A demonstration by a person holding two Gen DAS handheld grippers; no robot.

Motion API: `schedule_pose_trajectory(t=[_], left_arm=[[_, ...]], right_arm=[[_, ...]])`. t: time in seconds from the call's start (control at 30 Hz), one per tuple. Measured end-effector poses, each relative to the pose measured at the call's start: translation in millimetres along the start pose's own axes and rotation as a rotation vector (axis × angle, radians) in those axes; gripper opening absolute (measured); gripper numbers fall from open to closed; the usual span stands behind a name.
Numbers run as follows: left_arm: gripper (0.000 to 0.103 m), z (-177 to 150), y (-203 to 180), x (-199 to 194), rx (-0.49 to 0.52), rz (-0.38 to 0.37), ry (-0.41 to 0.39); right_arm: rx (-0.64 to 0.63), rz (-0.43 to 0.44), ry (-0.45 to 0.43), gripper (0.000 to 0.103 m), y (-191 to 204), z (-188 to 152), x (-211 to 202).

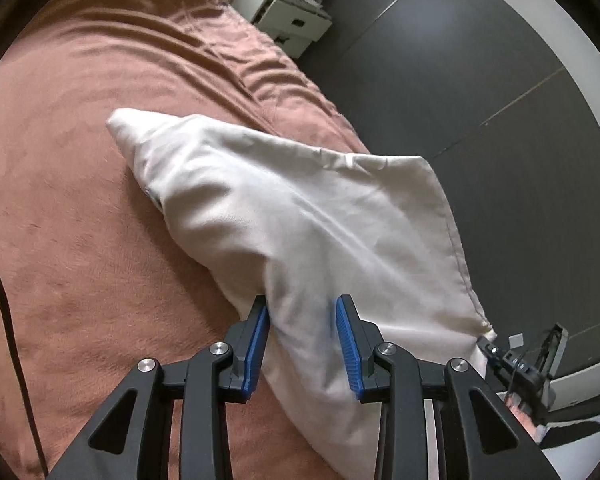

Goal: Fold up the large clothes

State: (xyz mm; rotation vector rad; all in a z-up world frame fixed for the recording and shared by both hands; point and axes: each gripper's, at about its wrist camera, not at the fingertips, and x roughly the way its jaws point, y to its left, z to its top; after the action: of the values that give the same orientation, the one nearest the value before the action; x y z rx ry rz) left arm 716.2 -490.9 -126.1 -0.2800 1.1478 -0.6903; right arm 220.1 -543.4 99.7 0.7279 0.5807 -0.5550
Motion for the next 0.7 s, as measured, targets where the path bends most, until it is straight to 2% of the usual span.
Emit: schedule_pose_trajectory(t=[0.17,0.3,0.33,0.4,0.43,0.47,0.5,0.57,0.7], left_arm=[[0.035,-9.1,5.8,-33.6,-0.019,-0.008,-0.02],[0.035,-19.9,4.8,-63.6,-0.027,0.003,-0.033],[0.037,-21.9,3.7,-68.7,-0.026,0.005,-0.031],[0.039,-29.7,0.4,-83.2,-0.018,0.009,-0.03],[0.04,-35.2,-2.8,-93.9,-0.011,0.012,-0.034],[0.045,-39.0,-5.9,-101.3,-0.004,0.014,-0.038],[0.048,-43.7,-8.7,-110.5,0.007,0.015,-0.045],[0.064,-54.5,-16.5,-133.3,0.036,0.029,-0.071],[0.075,-78.3,-32.2,-175.0,0.084,0.039,-0.106]], right_arm=[[0.026,0.015,-0.013,0.014,-5.1,-2.4,-29.7],[-0.005,0.038,-0.014,0.014,3.6,-29.4,-52.5],[-0.015,0.043,-0.016,0.018,4.8,-33.7,-60.3],[-0.032,0.063,-0.016,0.04,8.0,-44.5,-75.4],[-0.041,0.08,-0.022,0.057,8.4,-49.3,-84.5],[-0.05,0.087,-0.033,0.063,8.1,-54.6,-91.9],[-0.062,0.089,-0.041,0.063,8.3,-60.3,-98.6],[-0.09,0.103,-0.049,0.063,11.7,-73.2,-117.8],[-0.124,0.101,-0.088,0.064,15.9,-98.4,-157.8]])
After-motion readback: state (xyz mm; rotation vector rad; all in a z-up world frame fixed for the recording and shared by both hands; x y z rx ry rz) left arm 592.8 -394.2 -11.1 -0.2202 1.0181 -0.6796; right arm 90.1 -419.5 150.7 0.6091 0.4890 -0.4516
